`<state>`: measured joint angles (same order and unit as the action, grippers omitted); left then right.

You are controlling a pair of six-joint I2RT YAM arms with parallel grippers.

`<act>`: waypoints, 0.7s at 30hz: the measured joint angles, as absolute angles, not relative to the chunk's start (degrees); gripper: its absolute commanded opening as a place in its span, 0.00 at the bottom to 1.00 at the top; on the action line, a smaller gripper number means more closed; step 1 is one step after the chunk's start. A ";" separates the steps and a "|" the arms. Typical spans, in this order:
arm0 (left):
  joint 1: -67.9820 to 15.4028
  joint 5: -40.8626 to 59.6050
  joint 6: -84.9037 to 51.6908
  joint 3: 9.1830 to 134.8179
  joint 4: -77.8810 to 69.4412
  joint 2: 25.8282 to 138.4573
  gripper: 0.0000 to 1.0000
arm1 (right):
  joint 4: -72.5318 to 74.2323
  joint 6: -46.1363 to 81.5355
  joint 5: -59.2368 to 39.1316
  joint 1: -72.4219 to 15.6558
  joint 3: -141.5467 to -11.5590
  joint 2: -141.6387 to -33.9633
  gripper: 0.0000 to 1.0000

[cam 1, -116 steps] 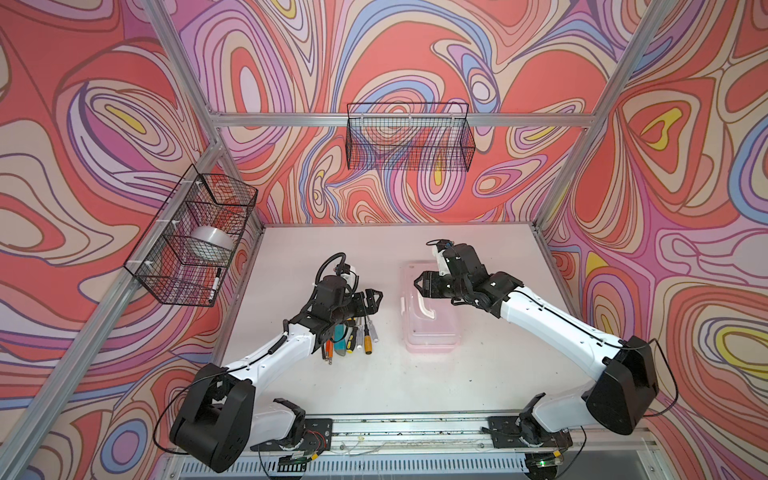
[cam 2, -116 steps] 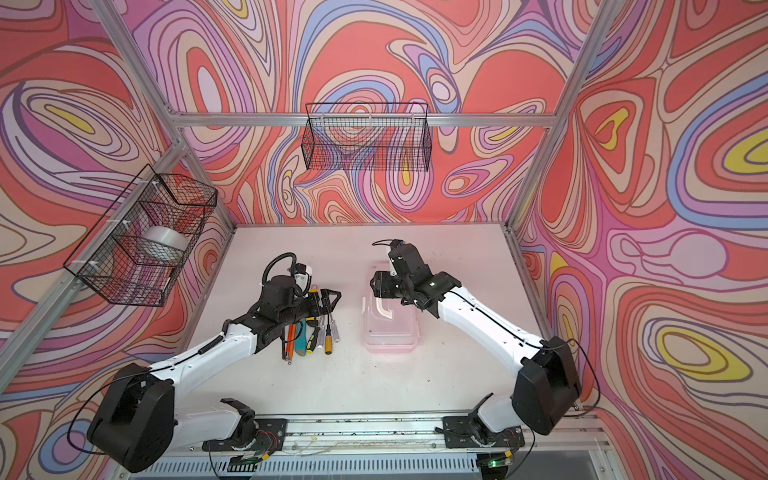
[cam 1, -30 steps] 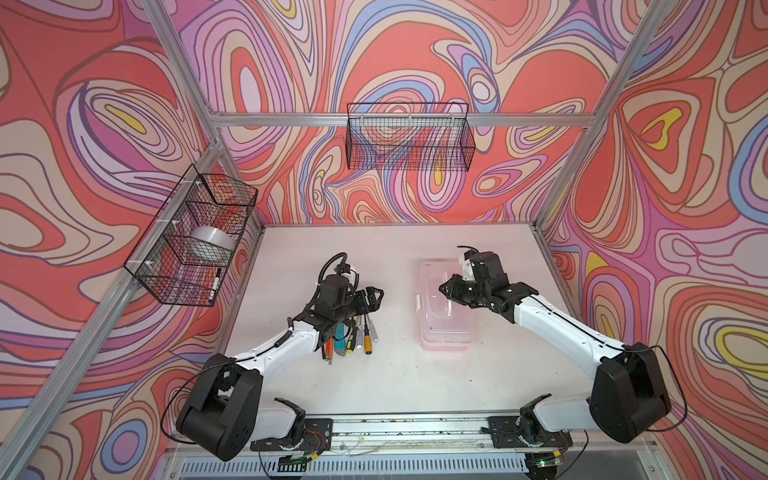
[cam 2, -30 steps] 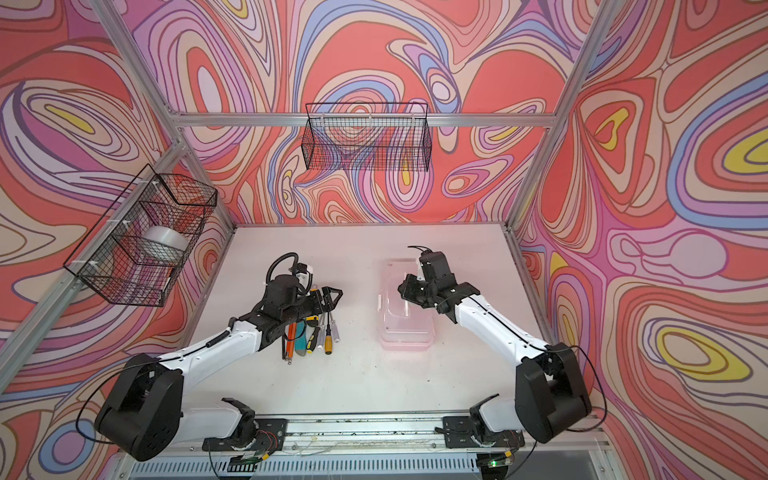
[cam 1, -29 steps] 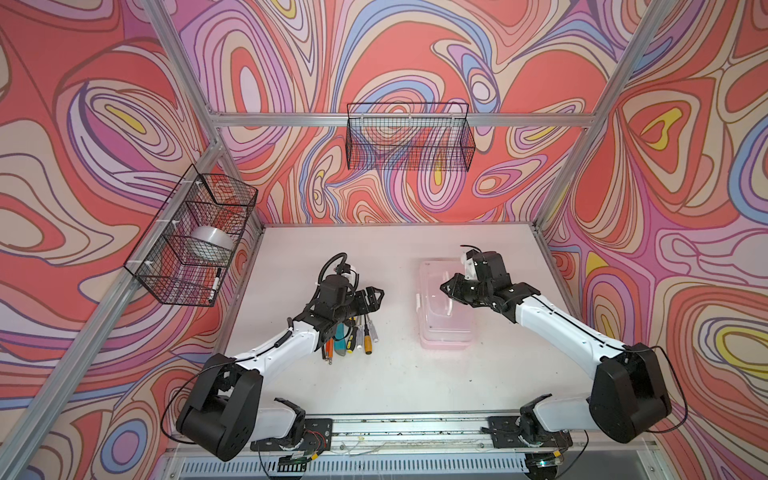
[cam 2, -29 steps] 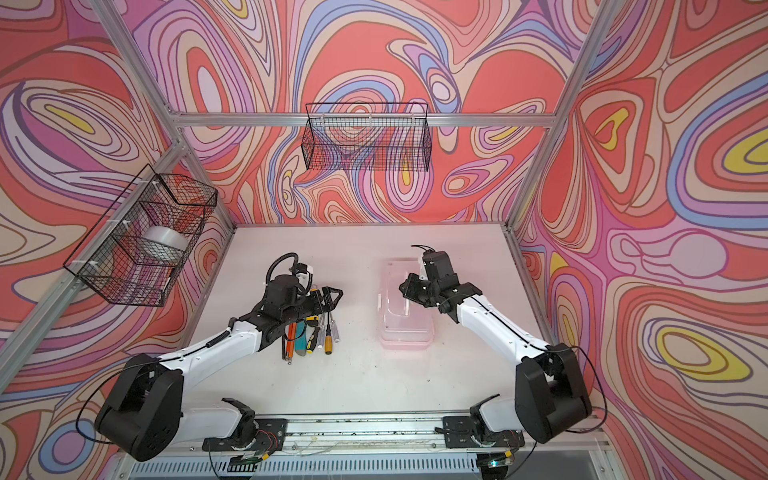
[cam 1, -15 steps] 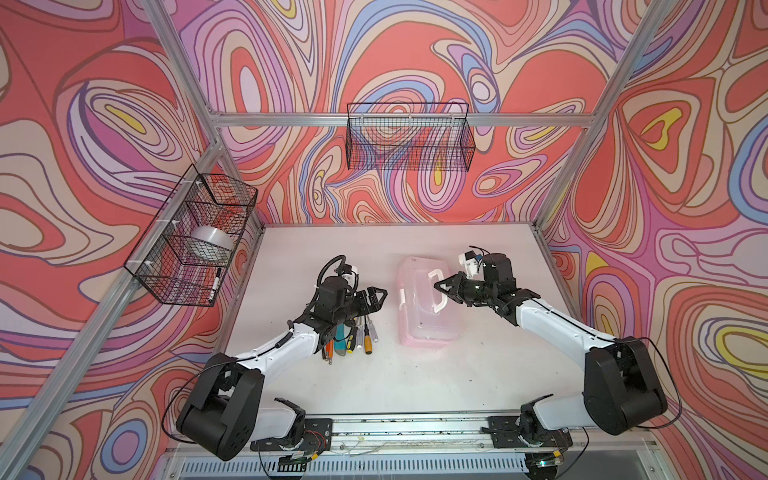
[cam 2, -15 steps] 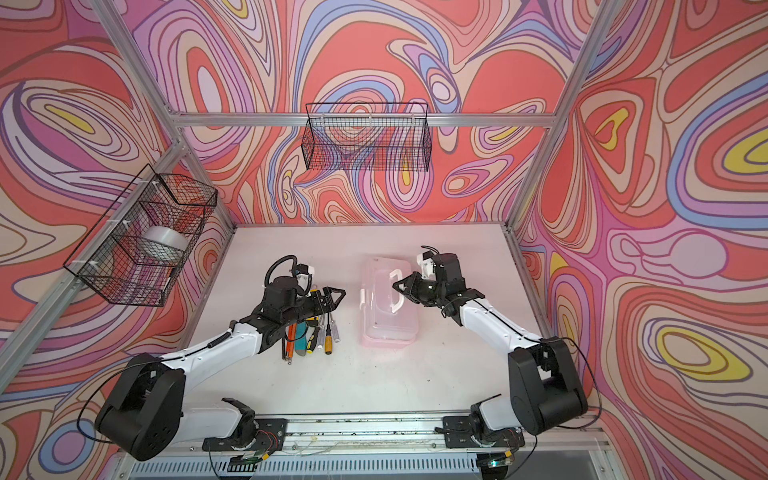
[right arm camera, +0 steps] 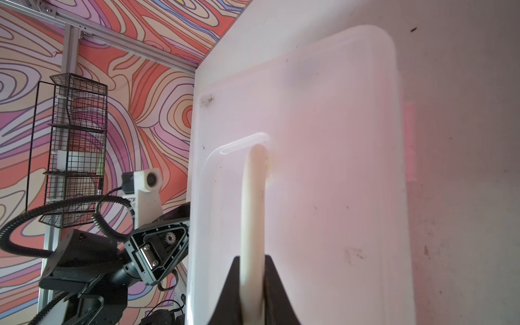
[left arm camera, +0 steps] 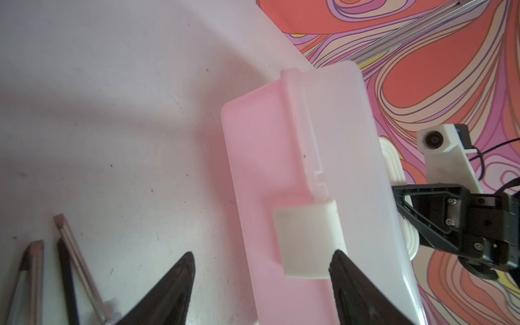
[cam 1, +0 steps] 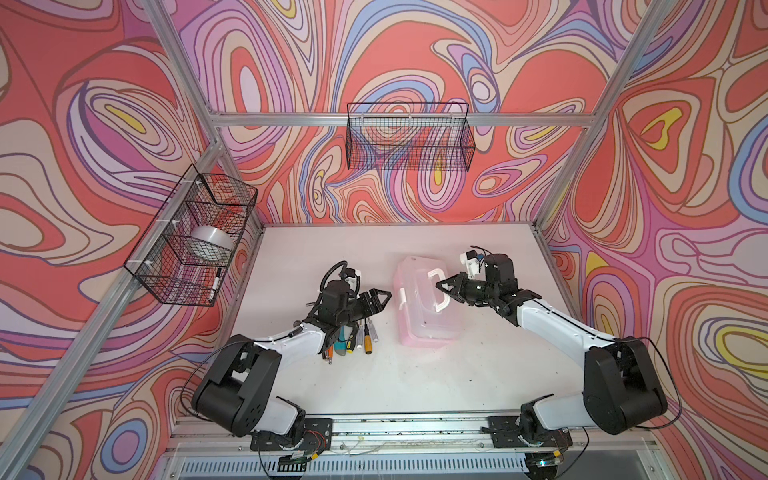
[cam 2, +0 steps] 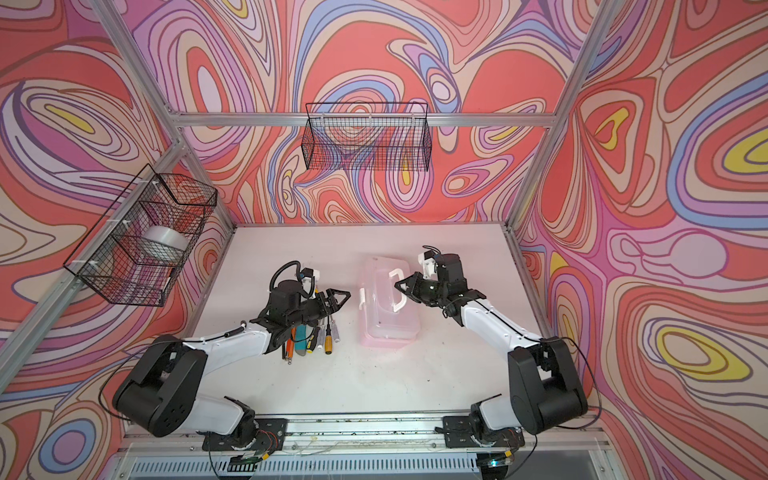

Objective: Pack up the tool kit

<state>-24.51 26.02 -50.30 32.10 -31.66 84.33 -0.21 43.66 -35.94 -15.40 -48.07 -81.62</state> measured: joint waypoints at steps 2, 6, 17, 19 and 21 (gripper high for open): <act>-24.51 27.70 -53.08 30.79 -35.83 86.50 0.76 | 1.85 43.75 -37.56 -14.13 -47.16 -81.97 0.00; -24.51 30.17 -57.91 28.58 -45.50 89.65 0.76 | 4.99 43.42 -40.88 -11.49 -46.11 -83.35 0.00; -24.60 32.84 -65.21 27.70 -58.17 92.66 0.75 | 7.75 42.26 -44.64 -10.79 -46.09 -85.86 0.00; -24.71 33.06 -65.43 27.70 -58.57 92.64 0.75 | 8.38 42.26 -44.86 -10.61 -45.98 -86.24 0.00; -24.71 33.21 -65.78 27.70 -58.61 92.51 0.75 | 8.86 42.30 -44.88 -10.55 -45.82 -86.37 0.00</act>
